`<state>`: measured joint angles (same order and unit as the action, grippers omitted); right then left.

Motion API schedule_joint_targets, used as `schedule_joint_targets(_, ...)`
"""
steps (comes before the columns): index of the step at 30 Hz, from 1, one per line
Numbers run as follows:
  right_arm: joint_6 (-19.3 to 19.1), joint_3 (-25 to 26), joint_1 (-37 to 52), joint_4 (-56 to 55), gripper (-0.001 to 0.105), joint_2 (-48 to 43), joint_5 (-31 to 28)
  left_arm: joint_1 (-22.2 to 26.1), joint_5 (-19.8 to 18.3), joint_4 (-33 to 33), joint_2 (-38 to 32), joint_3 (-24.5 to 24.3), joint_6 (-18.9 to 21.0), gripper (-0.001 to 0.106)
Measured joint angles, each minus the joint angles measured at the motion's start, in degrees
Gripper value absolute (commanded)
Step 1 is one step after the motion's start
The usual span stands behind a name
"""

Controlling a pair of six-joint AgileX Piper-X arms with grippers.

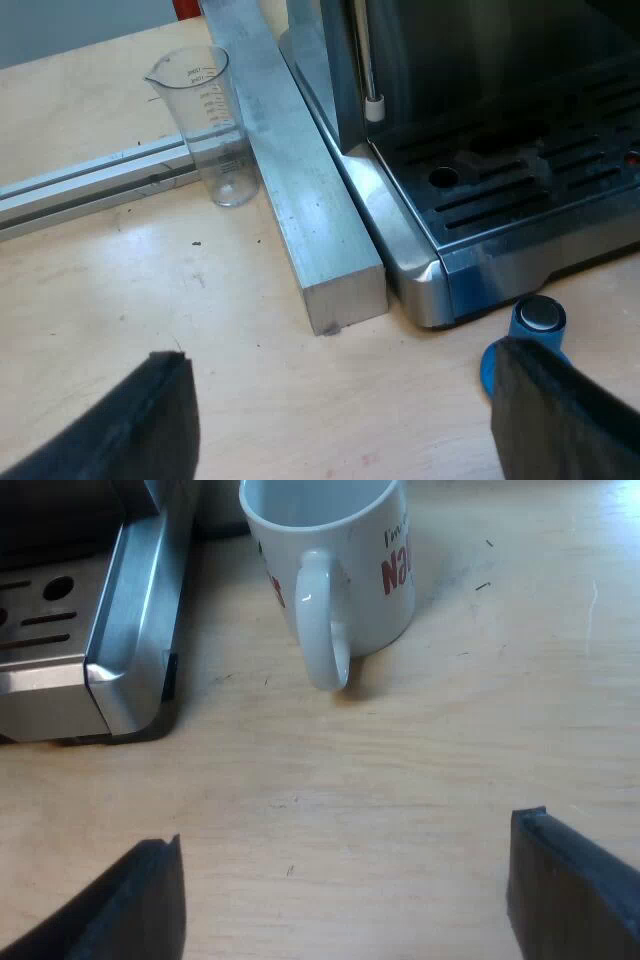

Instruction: Put the handle in the coffee machine

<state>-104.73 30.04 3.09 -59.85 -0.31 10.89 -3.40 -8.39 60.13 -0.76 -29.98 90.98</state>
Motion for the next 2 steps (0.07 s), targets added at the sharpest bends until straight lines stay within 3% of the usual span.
schedule_joint_targets(2, 0.0, 0.0, 0.0, 0.0, 0.068, 0.0, 0.0, 0.0, 0.0, 0.0, 0.0, 0.0, 0.0, 0.064)
